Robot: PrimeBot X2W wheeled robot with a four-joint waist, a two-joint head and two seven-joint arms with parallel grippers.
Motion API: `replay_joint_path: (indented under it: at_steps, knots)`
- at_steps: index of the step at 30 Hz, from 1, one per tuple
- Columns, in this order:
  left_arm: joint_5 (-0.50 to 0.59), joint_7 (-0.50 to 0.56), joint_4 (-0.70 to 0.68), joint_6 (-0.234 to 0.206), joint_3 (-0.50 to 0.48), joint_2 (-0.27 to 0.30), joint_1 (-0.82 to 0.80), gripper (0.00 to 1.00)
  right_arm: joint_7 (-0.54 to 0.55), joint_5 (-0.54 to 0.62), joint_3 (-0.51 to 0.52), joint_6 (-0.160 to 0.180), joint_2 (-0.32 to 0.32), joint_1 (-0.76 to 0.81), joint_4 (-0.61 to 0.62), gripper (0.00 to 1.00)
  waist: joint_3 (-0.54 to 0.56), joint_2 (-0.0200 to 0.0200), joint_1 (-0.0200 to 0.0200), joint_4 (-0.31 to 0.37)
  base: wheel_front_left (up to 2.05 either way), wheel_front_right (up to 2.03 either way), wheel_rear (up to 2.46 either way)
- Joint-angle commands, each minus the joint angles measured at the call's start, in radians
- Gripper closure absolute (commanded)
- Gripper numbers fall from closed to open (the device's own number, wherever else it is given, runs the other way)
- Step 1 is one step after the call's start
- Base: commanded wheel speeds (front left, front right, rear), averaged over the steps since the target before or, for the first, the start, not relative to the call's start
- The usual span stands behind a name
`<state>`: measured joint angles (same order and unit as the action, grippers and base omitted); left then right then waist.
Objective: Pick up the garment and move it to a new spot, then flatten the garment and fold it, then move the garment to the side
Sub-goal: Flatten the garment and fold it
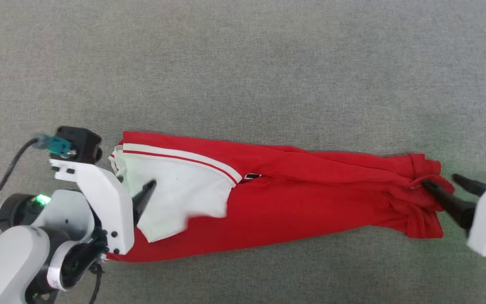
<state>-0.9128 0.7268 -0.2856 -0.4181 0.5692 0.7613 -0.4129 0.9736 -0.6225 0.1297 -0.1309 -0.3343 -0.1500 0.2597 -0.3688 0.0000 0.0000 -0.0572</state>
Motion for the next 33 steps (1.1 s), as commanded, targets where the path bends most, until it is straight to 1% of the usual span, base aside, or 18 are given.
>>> replay_joint_path:
  at_steps: [1, 5, 9, 10, 11, 13, 16, 19, 20, 21, 22, 23, 27, 33]
  knots:
    - [0.018, -0.042, -0.006, 0.012, -0.013, -0.003, 0.02, 0.0, 0.009, 0.012, 0.02, 0.0, 0.001, 0.006, 0.0, 0.0, 0.001, 0.0, 0.0, -0.002, 0.0, 0.0, 0.0]
    - [0.047, -0.177, -0.007, 0.052, -0.037, -0.019, 0.046, 0.0, 0.036, 0.014, 0.03, 0.0, 0.002, -0.003, -0.033, 0.0, -0.003, 0.0, 0.0, -0.014, 0.0, 0.0, 0.0]
    - [0.093, -0.322, 0.014, 0.087, -0.054, -0.039, 0.07, 0.0, 0.036, -0.006, -0.001, 0.0, -0.001, -0.037, -0.097, 0.0, -0.014, 0.0, 0.0, -0.031, 0.0, 0.0, 0.0]
    - [0.09, -0.363, 0.025, 0.092, -0.063, -0.055, 0.077, 0.0, 0.033, -0.019, -0.014, 0.0, -0.001, -0.048, -0.123, 0.0, -0.017, 0.0, 0.0, -0.037, 0.0, 0.0, 0.0]
    - [0.098, -0.401, 0.035, 0.105, -0.066, -0.063, 0.084, 0.0, 0.031, -0.026, -0.03, 0.0, -0.002, -0.058, -0.146, 0.0, -0.018, 0.0, 0.0, -0.042, 0.0, 0.0, 0.0]
    - [0.118, -0.48, 0.061, 0.117, -0.077, -0.079, 0.094, 0.0, 0.027, -0.05, -0.06, 0.0, 0.0, -0.077, -0.202, 0.0, -0.023, 0.0, 0.0, -0.052, 0.0, 0.0, 0.0]
    - [0.136, -0.592, 0.104, 0.141, -0.086, -0.112, 0.115, 0.0, 0.017, -0.073, -0.133, 0.0, -0.007, -0.104, -0.271, 0.0, -0.025, 0.0, 0.0, -0.068, 0.0, 0.0, 0.0]
    - [0.15, -0.692, 0.152, 0.16, -0.096, -0.141, 0.135, 0.0, 0.035, -0.111, -0.215, 0.0, -0.01, -0.112, -0.329, 0.0, -0.024, 0.0, 0.0, -0.078, 0.0, 0.0, 0.0]
    - [0.154, -0.725, 0.167, 0.168, -0.098, -0.151, 0.14, 0.0, 0.04, -0.121, -0.24, 0.0, -0.018, -0.112, -0.341, 0.18, -0.022, 0.0, 0.0, -0.082, 0.0, 0.0, 0.0]
    - [0.154, -0.725, 0.167, 0.168, -0.098, -0.151, 0.14, 0.0, 0.04, -0.121, -0.24, 0.0, -0.018, -0.112, -0.341, 0.18, -0.022, 0.0, 0.0, -0.082, 0.0, 0.0, 0.0]
    - [0.151, -0.756, 0.18, 0.173, -0.101, -0.163, 0.148, 0.0, 0.041, -0.132, -0.266, -0.001, -0.029, -0.116, -0.345, 1.0, -0.021, 0.0, 0.0, -0.086, 0.0, 0.0, 0.0]
    - [0.152, -0.787, 0.198, 0.178, -0.106, -0.171, 0.157, 0.0, 0.026, -0.145, -0.282, -0.001, -0.043, -0.12, -0.344, 1.0, -0.019, 0.0, 0.0, -0.089, 0.0, 0.0, 0.0]
    - [0.147, -0.89, 0.253, 0.191, -0.119, -0.208, 0.189, 0.0, -0.034, -0.177, -0.244, 0.0, -0.1, -0.148, -0.356, 1.0, -0.01, 0.0, 0.0, -0.094, 0.0, 0.0, 0.0]
    - [0.118, -0.971, 0.32, 0.225, -0.157, -0.261, 0.242, 0.0, -0.062, -0.222, -0.159, 0.003, -0.186, -0.172, -0.36, 1.0, 0.007, 0.0, 0.0, -0.091, 0.0, 0.0, 0.0]
